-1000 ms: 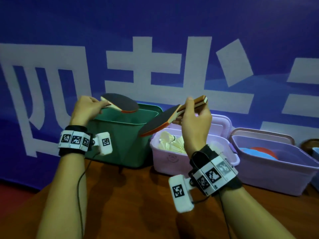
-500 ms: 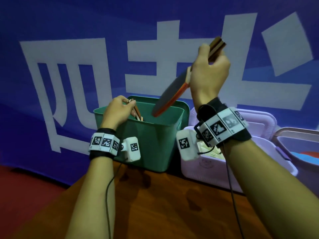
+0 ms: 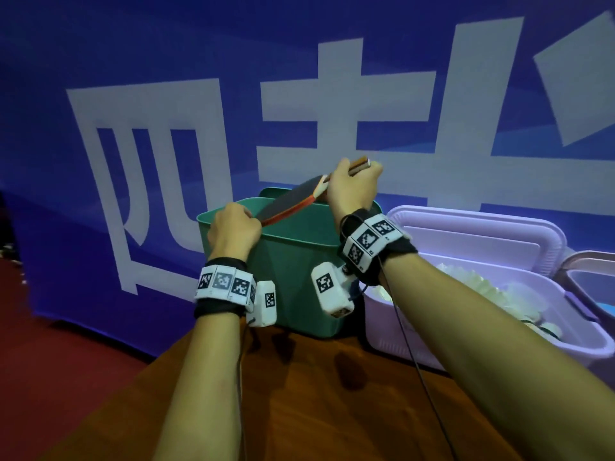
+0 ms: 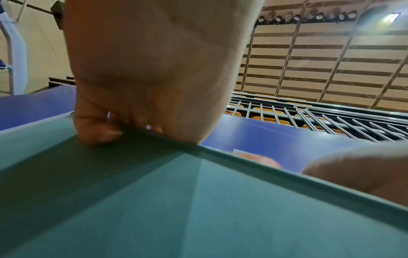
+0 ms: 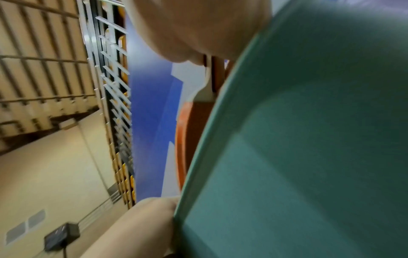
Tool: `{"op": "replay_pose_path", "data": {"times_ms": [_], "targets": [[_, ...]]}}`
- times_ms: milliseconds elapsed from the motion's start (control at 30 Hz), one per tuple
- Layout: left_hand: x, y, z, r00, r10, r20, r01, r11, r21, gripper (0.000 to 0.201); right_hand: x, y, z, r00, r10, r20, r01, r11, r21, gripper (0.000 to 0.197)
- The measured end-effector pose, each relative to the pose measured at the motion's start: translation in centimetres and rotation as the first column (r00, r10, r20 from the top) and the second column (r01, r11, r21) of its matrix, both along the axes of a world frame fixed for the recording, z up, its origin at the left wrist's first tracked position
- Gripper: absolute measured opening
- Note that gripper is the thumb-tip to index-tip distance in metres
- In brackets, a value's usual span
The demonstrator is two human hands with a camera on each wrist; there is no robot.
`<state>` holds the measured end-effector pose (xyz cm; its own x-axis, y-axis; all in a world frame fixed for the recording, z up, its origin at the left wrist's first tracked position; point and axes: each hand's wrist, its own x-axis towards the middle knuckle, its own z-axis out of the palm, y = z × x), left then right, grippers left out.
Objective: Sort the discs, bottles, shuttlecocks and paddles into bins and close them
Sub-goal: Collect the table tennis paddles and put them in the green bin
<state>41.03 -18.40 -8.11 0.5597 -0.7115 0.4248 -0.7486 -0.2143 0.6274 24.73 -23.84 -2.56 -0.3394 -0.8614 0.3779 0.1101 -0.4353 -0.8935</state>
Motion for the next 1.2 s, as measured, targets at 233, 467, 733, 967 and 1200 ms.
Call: {"op": "replay_pose_path", "data": {"times_ms": [233,467,733,967,1200], "targets": [[-0.2,-0.6,-0.1,0.998,-0.014,0.06,0.01,0.997,0.07,0.027,0.5,-2.3,-2.5,0.861,0.393,-0.322,-0.215,0.855,0.471,0.003],[-0.5,-0.7,-0.3,0.997,-0.036,0.065,0.03,0.996,0.086,0.028,1.0,-3.6,-2.8,0.582,0.392,-0.713,-0.022,0.884,0.468,0.019],[-1.3,-0.4,0.3,0.998,-0.061,0.013,0.059,0.993,0.098,0.024,1.2,-0.5,-1.9,0.603,0.194,-0.774,-0.001,0.97,0.242,0.02],[-5.1,2.6,4.5,0.986,-0.133,-0.101,0.114,0.979,-0.167,0.025,-3.5,5.7,2.3,0.603,0.125,-0.788,-0.148,0.988,0.043,0.027],[-19.0,7.9,6.8,0.81,-0.585,-0.036,0.533,0.761,-0.37,0.027,-21.3,16.8,2.4,0.524,0.1,-0.846,-0.036,0.995,0.096,0.035]]}}
